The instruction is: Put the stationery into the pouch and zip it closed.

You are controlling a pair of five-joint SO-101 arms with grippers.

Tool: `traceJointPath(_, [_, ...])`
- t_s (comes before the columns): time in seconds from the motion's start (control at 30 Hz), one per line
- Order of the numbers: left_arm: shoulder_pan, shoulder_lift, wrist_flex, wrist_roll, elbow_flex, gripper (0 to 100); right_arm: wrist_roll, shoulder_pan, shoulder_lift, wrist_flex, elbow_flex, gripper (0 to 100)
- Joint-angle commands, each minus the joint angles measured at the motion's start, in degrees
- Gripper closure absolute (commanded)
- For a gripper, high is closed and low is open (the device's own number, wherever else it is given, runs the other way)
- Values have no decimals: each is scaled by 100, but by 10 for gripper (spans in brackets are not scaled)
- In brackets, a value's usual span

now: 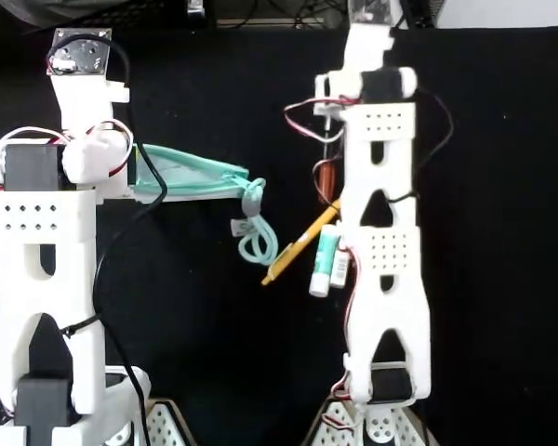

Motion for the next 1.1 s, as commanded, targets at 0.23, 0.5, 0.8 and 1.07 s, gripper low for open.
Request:
traceJointPath(0.23, [40,-53,18,9,22,971,70,-545,-2325,378,-259,987])
traceJointPath(0.5, [40,-53,26,9,22,971,53,-1574,-4268,369,-259,987])
traceJointPath(0.8, [57,-62,26,0,330,971,79,-3666,-5200,360,-286,987])
traceJointPath(1.07, [40,-62,185,0,312,971,79,-4000,-5200,352,-295,987])
